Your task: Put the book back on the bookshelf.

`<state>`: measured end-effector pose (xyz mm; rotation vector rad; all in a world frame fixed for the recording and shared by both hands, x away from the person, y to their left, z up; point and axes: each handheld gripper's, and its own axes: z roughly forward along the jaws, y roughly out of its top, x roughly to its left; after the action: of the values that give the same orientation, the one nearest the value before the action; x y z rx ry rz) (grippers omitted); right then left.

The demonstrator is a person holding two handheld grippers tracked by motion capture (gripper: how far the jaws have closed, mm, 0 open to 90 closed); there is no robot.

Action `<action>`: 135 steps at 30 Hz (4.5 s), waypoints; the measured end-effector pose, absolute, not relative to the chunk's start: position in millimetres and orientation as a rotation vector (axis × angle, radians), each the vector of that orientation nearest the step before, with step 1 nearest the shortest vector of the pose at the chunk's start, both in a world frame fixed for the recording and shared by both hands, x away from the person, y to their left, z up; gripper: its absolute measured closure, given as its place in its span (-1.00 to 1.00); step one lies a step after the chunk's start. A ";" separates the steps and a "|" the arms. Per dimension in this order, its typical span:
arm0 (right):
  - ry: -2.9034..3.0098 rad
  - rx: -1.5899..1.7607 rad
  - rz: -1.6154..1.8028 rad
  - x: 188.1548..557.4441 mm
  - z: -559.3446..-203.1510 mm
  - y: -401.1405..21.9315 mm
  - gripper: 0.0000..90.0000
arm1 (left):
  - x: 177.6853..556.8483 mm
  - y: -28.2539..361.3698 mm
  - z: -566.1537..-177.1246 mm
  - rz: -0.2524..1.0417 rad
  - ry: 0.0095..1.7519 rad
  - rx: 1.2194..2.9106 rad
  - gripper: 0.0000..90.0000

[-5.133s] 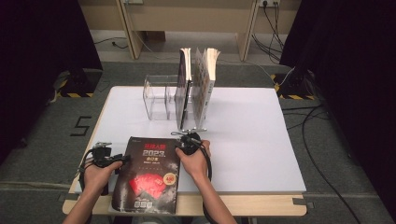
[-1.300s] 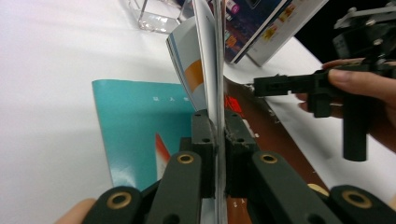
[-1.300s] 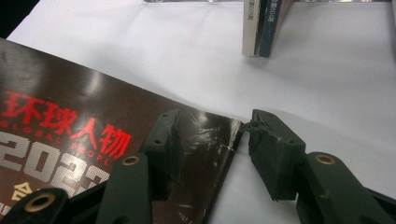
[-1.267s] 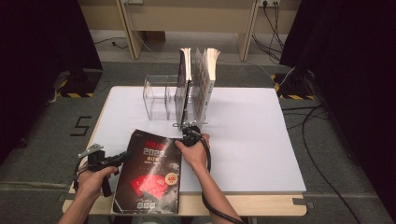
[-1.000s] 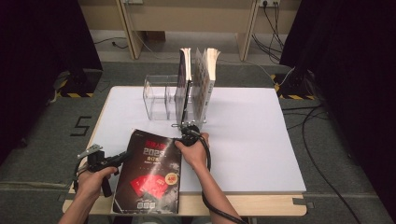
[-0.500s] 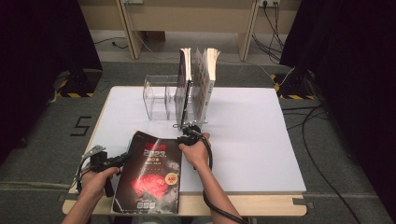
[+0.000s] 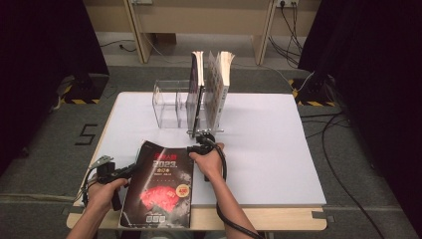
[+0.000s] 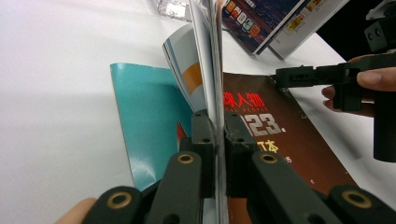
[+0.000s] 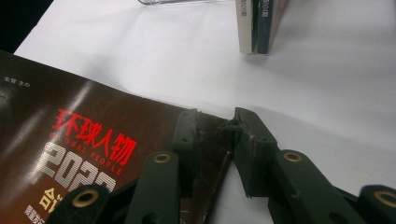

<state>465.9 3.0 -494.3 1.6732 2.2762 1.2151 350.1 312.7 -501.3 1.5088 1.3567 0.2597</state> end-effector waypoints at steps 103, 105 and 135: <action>1.572 1.107 1.802 434.8 -307.2 9.5 0.96 | 357.4 291.5 -458.5 0.369 1.364 1.451 -0.17; 1.570 1.097 1.787 429.1 -310.6 10.0 0.96 | 356.8 287.5 -452.3 0.373 1.337 1.453 -0.17; 1.595 1.141 1.779 392.8 -329.8 -3.0 0.93 | 353.8 232.9 -411.5 0.423 1.142 1.535 -0.21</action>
<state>392.8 -3.0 -329.8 1.1411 1.5946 1.7785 353.8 232.9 -411.5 1.5353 1.1417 0.4226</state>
